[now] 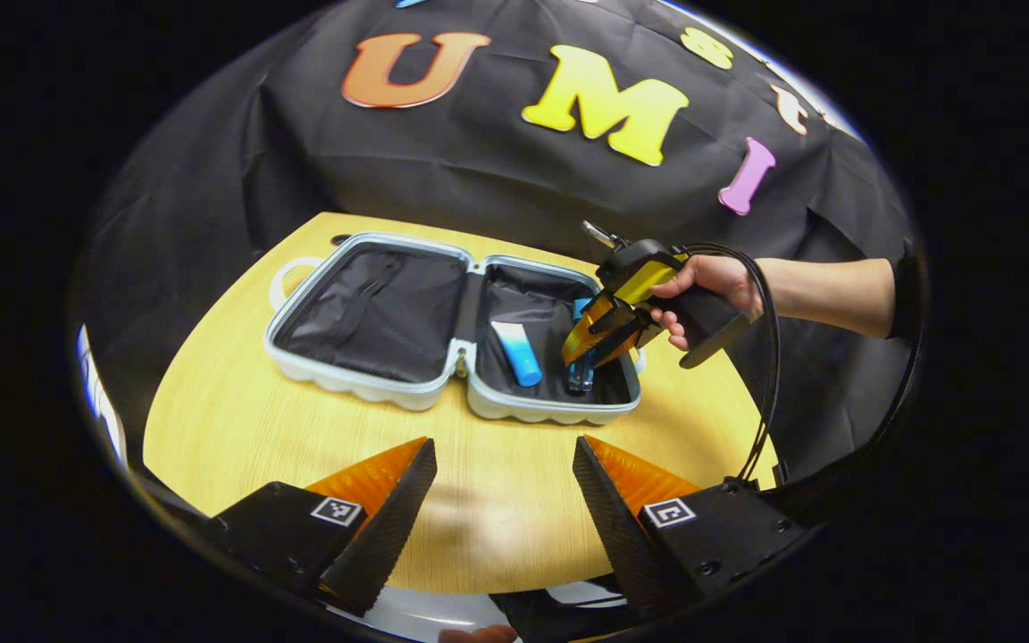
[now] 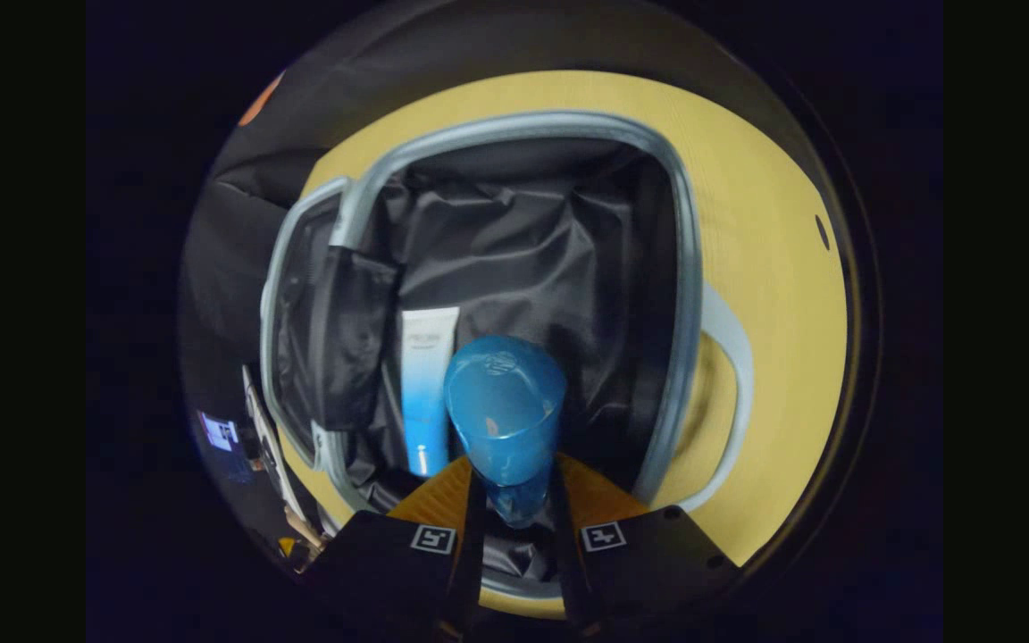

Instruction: First open the suitcase, pack the skin care products into it, and then close the suitcase.

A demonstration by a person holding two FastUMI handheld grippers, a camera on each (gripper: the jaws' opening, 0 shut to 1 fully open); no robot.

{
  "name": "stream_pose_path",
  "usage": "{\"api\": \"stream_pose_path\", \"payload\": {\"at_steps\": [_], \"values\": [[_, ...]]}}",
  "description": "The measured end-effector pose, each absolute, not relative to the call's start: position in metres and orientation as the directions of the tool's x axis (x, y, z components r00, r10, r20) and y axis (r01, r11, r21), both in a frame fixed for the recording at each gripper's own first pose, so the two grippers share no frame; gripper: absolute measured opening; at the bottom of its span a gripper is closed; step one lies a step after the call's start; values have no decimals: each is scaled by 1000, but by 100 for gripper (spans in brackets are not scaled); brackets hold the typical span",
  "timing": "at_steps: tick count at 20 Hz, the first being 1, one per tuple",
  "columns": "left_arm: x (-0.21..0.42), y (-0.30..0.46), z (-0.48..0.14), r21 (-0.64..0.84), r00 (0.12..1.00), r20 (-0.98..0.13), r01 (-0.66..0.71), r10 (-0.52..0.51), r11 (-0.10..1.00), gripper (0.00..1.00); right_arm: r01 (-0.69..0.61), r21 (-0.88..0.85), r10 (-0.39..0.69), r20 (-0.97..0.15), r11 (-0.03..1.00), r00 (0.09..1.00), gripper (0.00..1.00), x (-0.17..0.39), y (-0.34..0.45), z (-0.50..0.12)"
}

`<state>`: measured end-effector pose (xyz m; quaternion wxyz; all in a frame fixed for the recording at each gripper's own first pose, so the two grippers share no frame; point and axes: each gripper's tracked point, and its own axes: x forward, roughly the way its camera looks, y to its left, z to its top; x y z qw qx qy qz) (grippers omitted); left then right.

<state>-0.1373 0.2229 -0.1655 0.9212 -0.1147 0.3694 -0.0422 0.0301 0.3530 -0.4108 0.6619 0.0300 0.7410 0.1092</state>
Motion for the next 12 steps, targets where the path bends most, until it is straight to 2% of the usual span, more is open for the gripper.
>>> {"api": "stream_pose_path", "payload": {"at_steps": [3,6,12], "values": [[-154,242,-172,-264,726,-677,-84,-123,961,99,-51,159,153,-983,986,-100,31,43,350,-424],[-158,253,-170,-289,738,-665,-119,-110,950,99,-49,123,119,-989,991,-91,34,44,352,-431],[-138,269,-154,-257,758,-645,-96,-97,962,98,16,121,121,-990,993,-65,37,42,350,-422]]}}
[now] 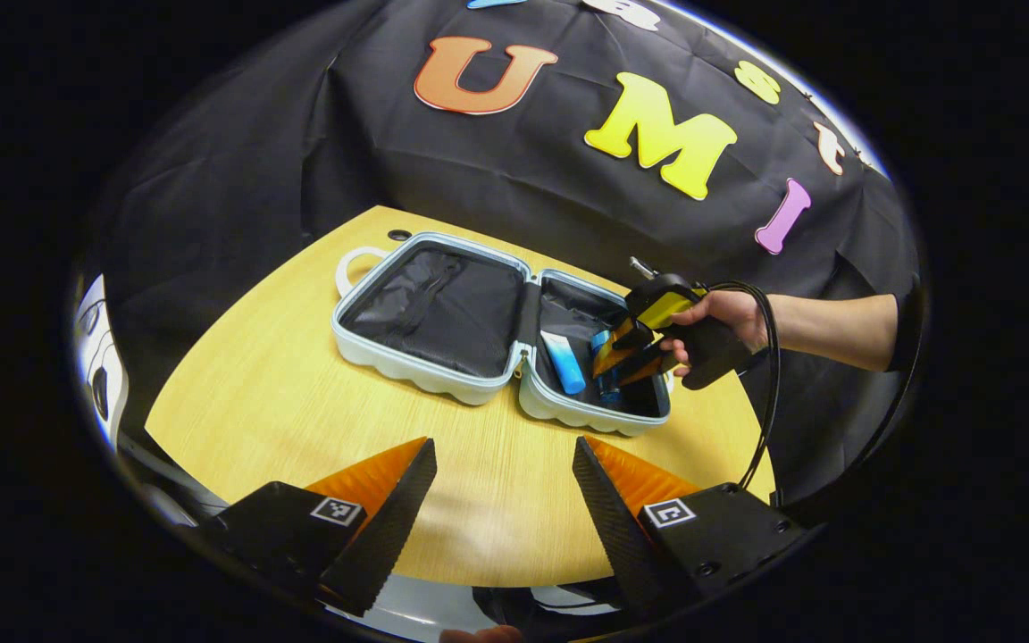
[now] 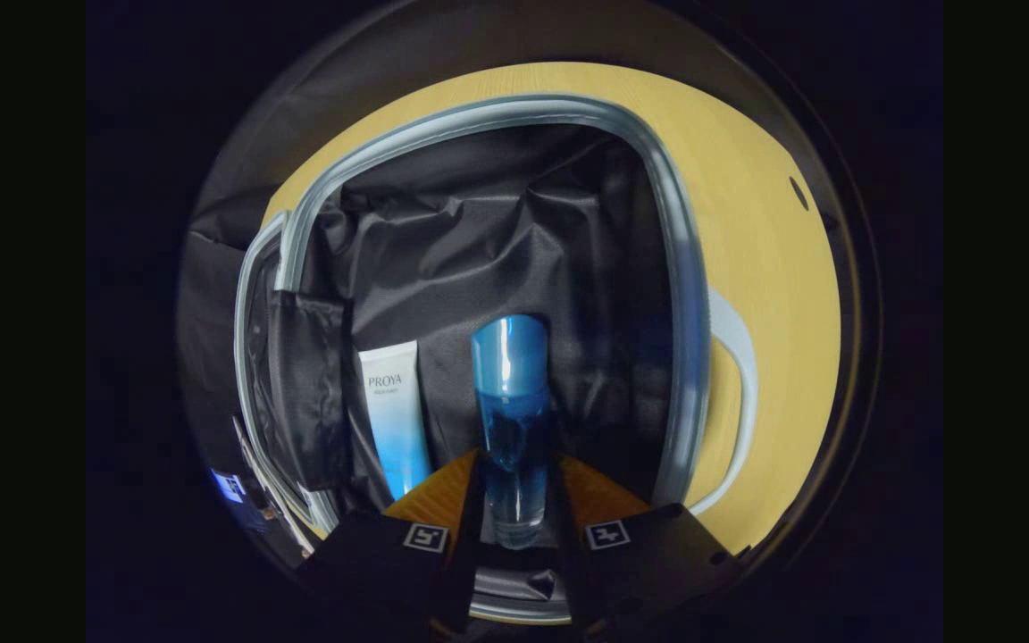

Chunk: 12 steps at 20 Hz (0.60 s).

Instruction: First open the suitcase, pack the skin care products into it, and then close the suitcase.

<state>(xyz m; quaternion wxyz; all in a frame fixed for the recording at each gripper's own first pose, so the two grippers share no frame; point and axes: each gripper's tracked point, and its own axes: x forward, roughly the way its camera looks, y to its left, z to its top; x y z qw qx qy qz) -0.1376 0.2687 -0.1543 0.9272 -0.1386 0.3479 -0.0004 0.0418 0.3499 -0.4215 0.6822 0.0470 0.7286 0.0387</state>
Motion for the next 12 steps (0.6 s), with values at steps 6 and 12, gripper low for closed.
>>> {"api": "stream_pose_path", "payload": {"at_steps": [6,12], "values": [[-93,316,-147,-226,768,-636,-91,-76,970,98,-64,235,239,-969,970,62,57,25,350,-350],[-18,412,-161,-211,785,-619,-158,-7,964,98,-376,159,371,-706,913,603,76,30,310,-207]]}}
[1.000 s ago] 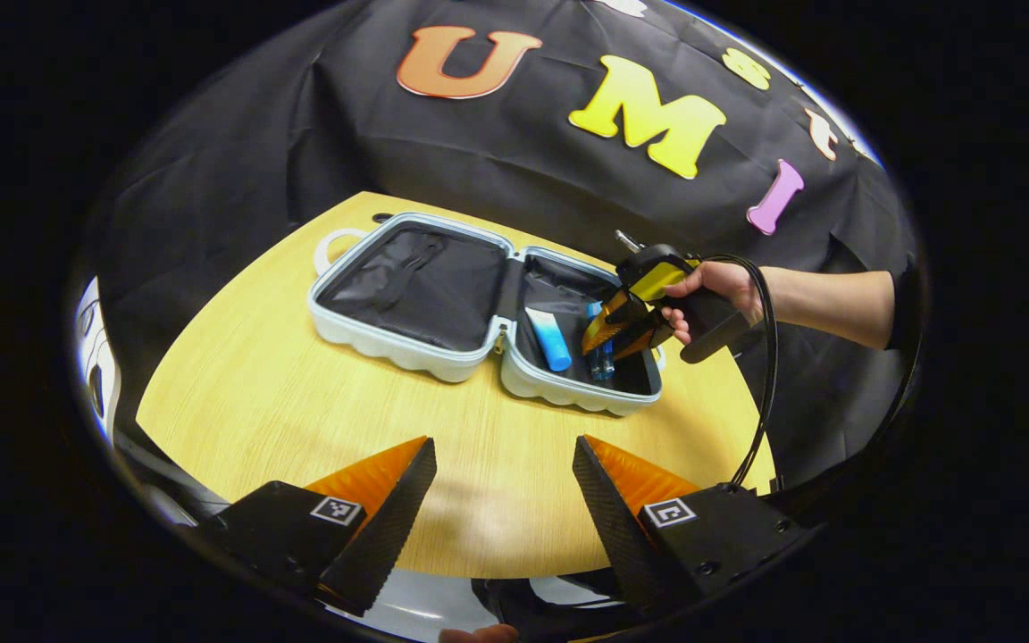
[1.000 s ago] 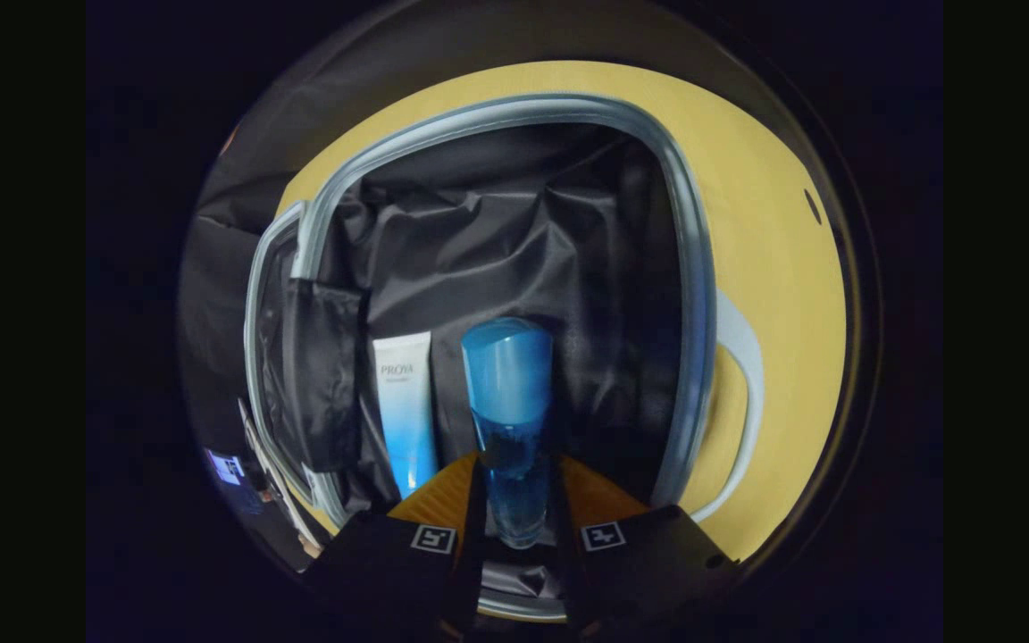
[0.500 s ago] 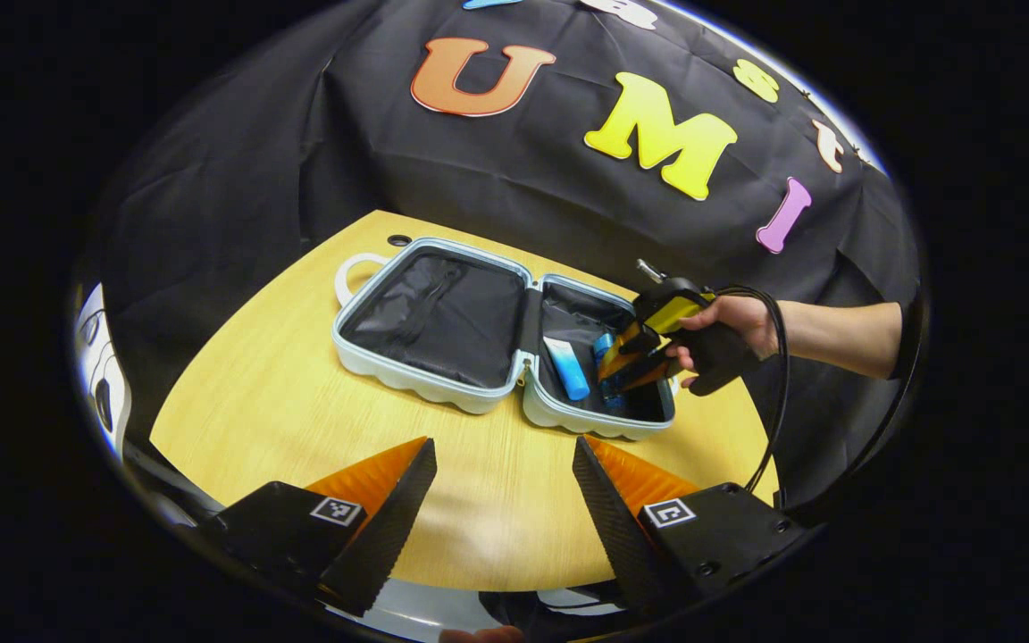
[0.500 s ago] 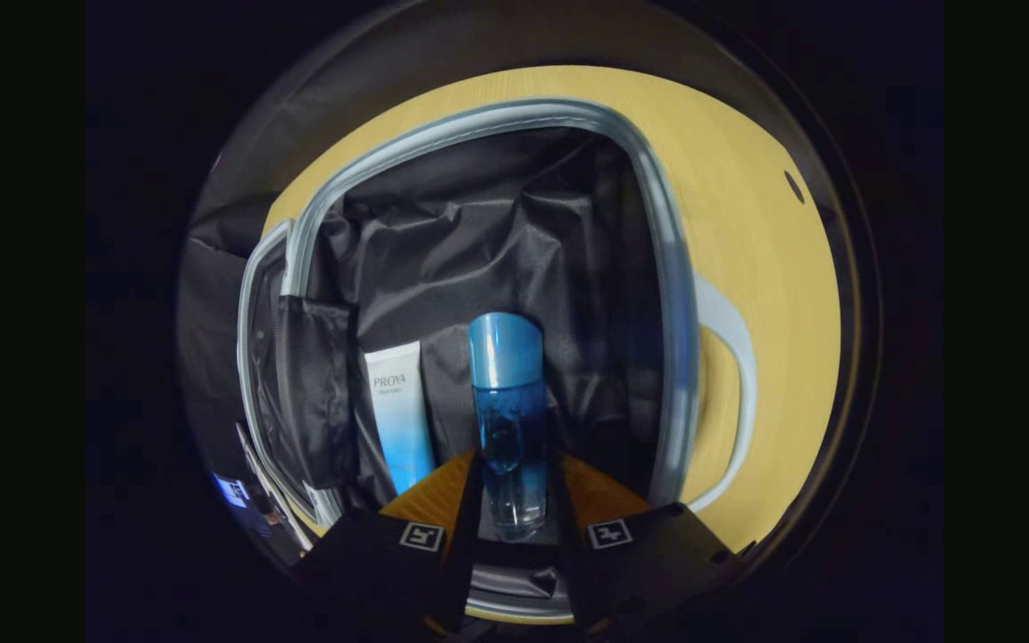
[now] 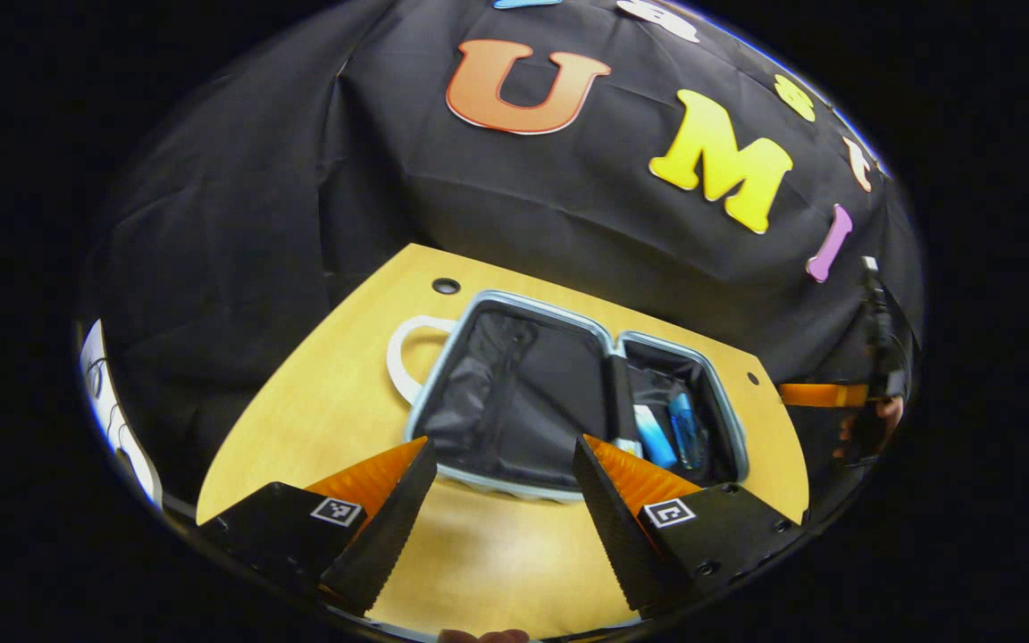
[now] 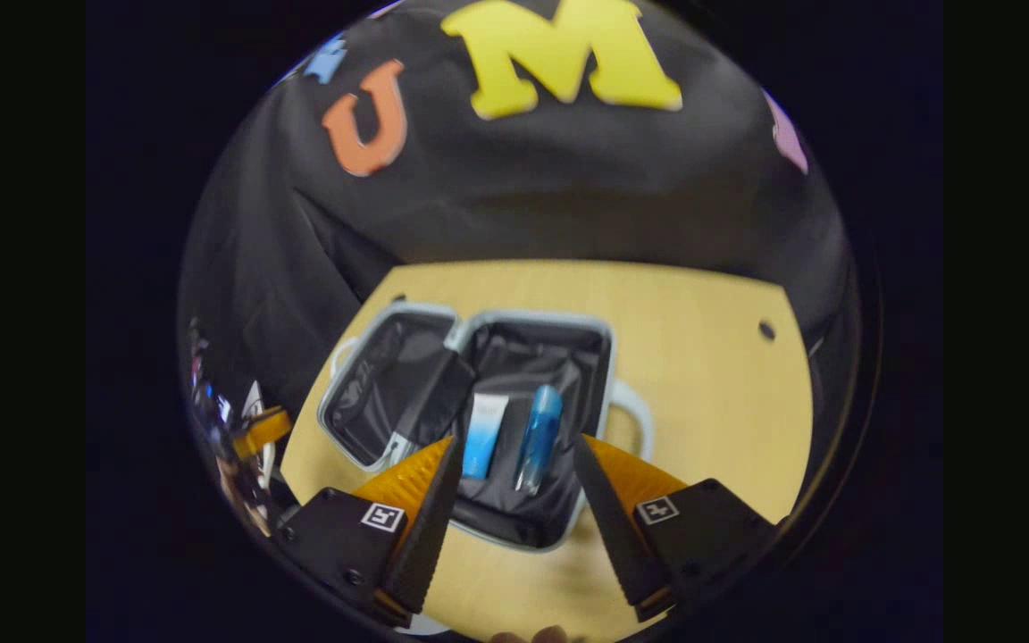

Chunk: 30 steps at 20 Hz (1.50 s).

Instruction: First open the suitcase, pack the skin care products into it, and then close the suitcase.

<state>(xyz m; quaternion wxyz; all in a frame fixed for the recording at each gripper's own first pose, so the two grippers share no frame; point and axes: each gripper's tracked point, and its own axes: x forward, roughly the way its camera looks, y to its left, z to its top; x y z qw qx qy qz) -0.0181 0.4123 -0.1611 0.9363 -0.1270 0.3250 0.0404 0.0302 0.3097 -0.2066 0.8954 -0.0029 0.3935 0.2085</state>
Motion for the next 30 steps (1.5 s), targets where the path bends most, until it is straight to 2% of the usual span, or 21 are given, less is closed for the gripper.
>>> {"api": "stream_pose_path", "payload": {"at_steps": [3,6,7,10,11,12,13,16,19,20,21,22,26,27,30], "values": [[16,451,-177,-265,777,-629,-215,0,940,98,-381,66,345,-583,922,736,80,9,278,-160],[49,493,-200,-233,756,-653,-256,44,938,98,-384,12,331,-531,923,780,81,-20,259,-143],[64,503,-207,-243,746,-663,-286,56,927,98,-384,-15,321,-520,923,792,79,-25,249,-136],[91,525,-229,-298,718,-693,-367,64,881,97,-350,-64,274,-497,934,823,81,-35,223,-120],[96,528,-240,-310,707,-705,-384,61,870,86,-324,-61,253,-495,944,831,81,-36,215,-115],[101,529,-250,-320,697,-715,-395,54,861,96,-291,-59,225,-497,955,838,81,-37,203,-114],[104,529,-259,-321,688,-724,-405,53,856,96,-258,-54,198,-500,965,843,79,-35,193,-113],[119,531,-272,-343,681,-730,-425,46,838,96,-162,-36,114,-561,986,820,81,-43,156,-133],[131,533,-284,-339,673,-737,-452,66,825,94,-93,-11,70,-566,996,821,81,-48,138,-133],[130,530,-287,-337,659,-750,-455,57,824,100,-85,-24,57,-560,996,827,81,-48,132,-132],[133,534,-287,-316,656,-752,-455,73,832,85,-82,-36,48,-555,996,830,81,-48,128,-129],[133,538,-289,-294,649,-756,-451,83,842,82,-79,-40,44,-550,996,834,81,-54,125,-127],[136,527,-285,-223,610,-787,-422,94,879,22,-68,-19,46,-556,997,830,81,-61,114,-124],[136,524,-279,-208,606,-790,-403,90,891,25,-69,-16,48,-556,998,830,81,-62,114,-126],[137,513,-245,-189,612,-787,-366,82,911,18,-73,-8,58,-525,997,849,81,-61,109,-124]]}}
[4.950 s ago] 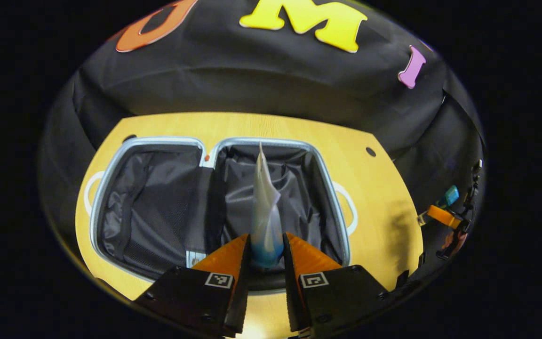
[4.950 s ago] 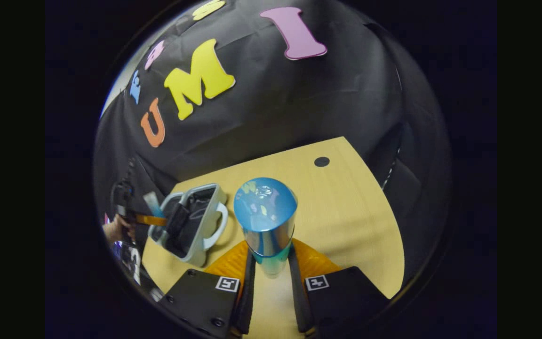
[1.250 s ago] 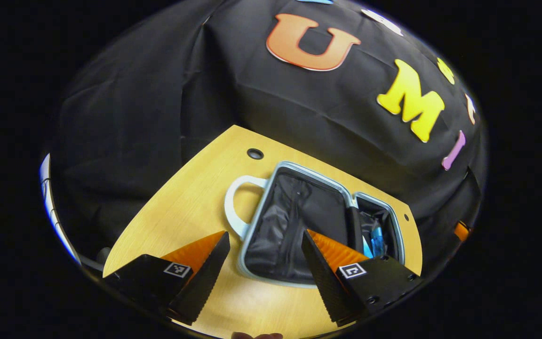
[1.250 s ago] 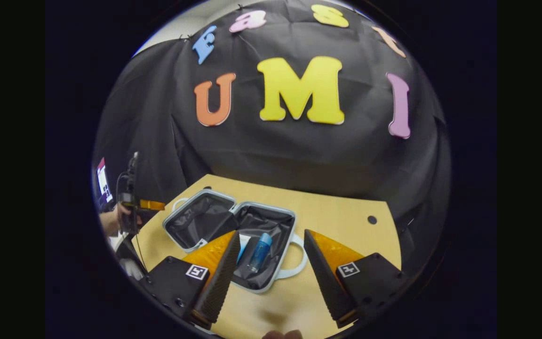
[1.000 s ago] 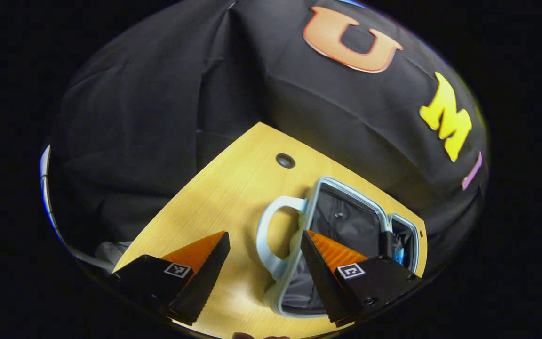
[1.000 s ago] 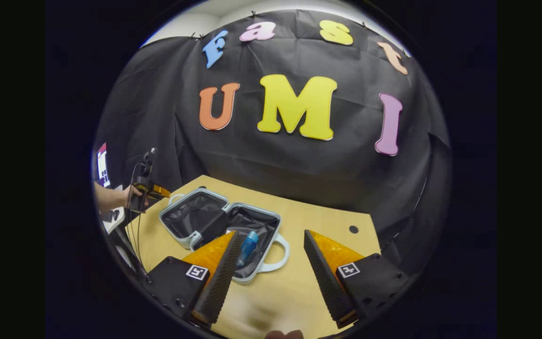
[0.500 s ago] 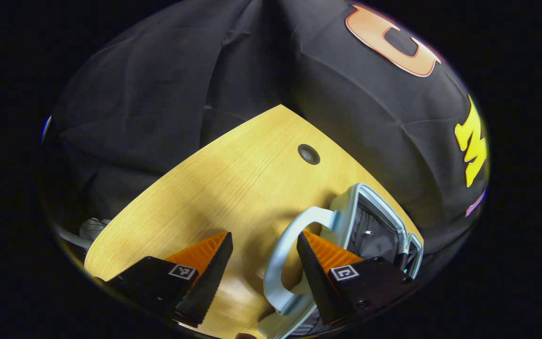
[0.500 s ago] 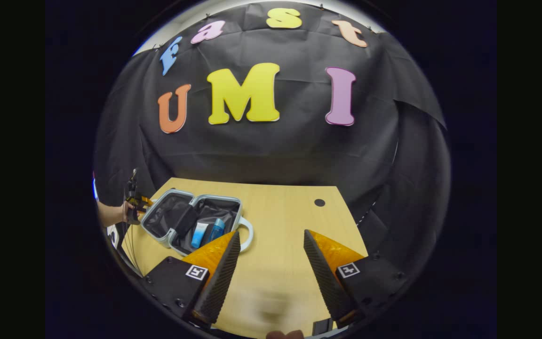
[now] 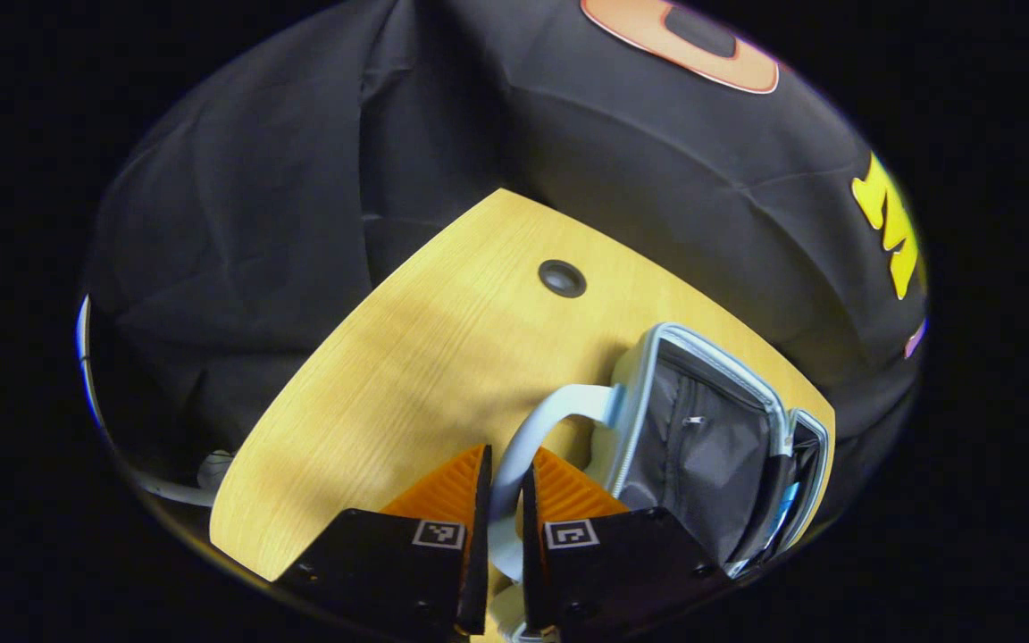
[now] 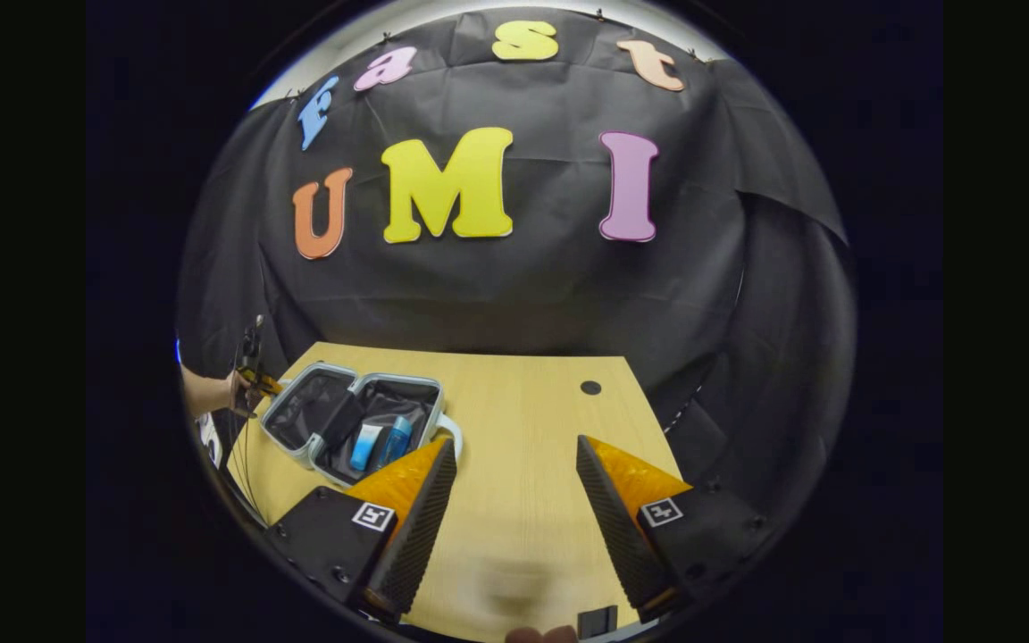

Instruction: First open the suitcase, pack the skin care products into it, and then close the suitcase.

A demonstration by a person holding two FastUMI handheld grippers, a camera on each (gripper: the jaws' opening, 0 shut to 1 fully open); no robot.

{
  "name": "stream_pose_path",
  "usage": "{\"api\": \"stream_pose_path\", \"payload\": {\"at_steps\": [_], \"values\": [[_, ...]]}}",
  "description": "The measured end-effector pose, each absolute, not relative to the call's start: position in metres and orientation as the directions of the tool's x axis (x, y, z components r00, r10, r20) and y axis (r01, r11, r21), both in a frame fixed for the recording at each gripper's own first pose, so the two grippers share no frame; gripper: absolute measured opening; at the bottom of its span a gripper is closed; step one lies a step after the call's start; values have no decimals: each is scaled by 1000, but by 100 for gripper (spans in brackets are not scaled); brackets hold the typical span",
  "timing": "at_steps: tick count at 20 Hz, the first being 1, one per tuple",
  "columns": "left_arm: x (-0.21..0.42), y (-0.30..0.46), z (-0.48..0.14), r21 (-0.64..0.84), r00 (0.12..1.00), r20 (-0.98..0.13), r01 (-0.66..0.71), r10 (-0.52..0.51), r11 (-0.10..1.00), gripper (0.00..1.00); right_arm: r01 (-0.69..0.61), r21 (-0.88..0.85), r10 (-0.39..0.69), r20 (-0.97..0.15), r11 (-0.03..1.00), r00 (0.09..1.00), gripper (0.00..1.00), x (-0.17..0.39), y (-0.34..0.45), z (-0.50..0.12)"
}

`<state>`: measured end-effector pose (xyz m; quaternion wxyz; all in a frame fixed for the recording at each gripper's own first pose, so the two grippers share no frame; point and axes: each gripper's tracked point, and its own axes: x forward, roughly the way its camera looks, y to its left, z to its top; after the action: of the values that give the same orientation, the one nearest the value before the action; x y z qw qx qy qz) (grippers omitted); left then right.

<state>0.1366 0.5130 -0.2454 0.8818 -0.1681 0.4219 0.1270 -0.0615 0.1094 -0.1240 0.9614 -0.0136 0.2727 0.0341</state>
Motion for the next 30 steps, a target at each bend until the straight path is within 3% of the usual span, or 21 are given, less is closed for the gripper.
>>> {"api": "stream_pose_path", "payload": {"at_steps": [7,14,18,22,30], "values": [[135,444,-94,-179,766,-631,-303,127,936,11,-38,81,71,-460,996,885,81,-61,84,-115],[127,245,5,-253,899,-437,-106,-15,962,10,16,61,8,-368,998,930,81,-69,23,-92],[135,121,-18,-252,912,-395,10,-112,968,11,72,43,-52,-355,996,933,81,-79,-18,-84],[127,20,-88,-188,873,-446,122,-196,974,11,137,-1,-129,-341,991,931,81,-94,-60,-74],[139,-41,-244,-97,765,-618,153,-180,984,11,251,-85,-265,-373,964,889,81,-130,-121,-73]]}}
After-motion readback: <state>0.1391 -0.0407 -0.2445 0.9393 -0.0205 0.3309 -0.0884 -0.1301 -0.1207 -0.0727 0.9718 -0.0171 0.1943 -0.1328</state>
